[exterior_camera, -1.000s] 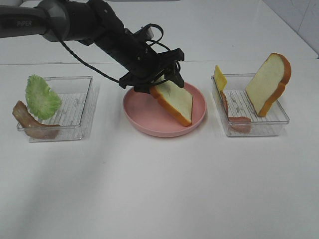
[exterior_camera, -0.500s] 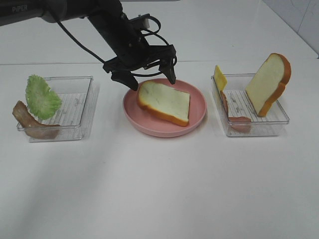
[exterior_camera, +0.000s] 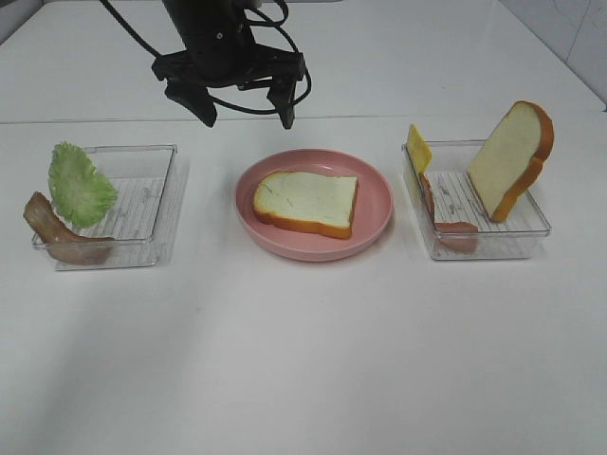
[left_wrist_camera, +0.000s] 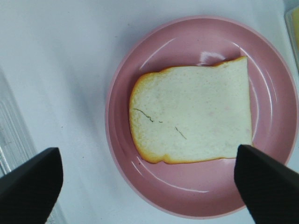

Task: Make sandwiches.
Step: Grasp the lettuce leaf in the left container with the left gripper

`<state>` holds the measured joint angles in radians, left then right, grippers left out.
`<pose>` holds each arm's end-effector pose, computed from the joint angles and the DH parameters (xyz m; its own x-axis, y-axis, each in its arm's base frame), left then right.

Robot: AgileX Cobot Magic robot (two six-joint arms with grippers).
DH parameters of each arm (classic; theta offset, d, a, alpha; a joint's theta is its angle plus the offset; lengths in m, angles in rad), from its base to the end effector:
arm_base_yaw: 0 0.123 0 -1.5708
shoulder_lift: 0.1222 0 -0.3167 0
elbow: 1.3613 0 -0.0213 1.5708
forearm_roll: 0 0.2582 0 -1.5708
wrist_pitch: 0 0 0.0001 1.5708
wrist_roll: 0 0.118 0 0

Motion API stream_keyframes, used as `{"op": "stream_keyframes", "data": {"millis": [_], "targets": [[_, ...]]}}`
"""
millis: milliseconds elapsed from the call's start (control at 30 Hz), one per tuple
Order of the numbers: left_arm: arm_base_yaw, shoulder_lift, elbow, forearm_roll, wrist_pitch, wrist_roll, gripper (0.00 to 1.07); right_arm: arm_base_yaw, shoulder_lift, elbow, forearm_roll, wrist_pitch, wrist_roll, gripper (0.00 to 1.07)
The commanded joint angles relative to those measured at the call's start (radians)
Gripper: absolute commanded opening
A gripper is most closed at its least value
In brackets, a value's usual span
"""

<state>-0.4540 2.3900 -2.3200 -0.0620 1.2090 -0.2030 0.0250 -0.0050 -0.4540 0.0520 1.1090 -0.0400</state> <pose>0.4979 -0.2506 0.2257 -0.9156 0.1990 -0.3493 0.2594 0.9563 -0.1352 -0.0054 0.0054 0.2495 -0.5317 -0.0301 -0.8464 -0.0733 0.9973 0.0106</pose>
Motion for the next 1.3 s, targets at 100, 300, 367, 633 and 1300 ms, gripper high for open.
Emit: {"op": "stream_keyframes", "data": {"millis": [100, 300, 367, 633, 1300], "targets": [[-0.006, -0.03, -0.006, 0.019, 0.105, 0.016, 0.92, -0.001, -0.021, 0.002, -0.001, -0.005, -0.005, 0.94], [-0.005, -0.03, -0.006, 0.019, 0.105, 0.016, 0.92, -0.001, -0.021, 0.002, -0.001, -0.005, -0.005, 0.94], [-0.005, -0.034, -0.006, 0.022, 0.105, 0.021, 0.92, -0.001, -0.021, 0.002, -0.001, -0.005, -0.005, 0.94], [0.048, -0.133, 0.046, 0.073, 0.105, 0.054, 0.92, -0.001, -0.021, 0.002, -0.001, -0.005, -0.005, 0.94], [0.391, -0.279, 0.323, 0.083, 0.105, 0.161, 0.91, -0.001, -0.021, 0.002, -0.001, -0.005, -0.005, 0.94]]}}
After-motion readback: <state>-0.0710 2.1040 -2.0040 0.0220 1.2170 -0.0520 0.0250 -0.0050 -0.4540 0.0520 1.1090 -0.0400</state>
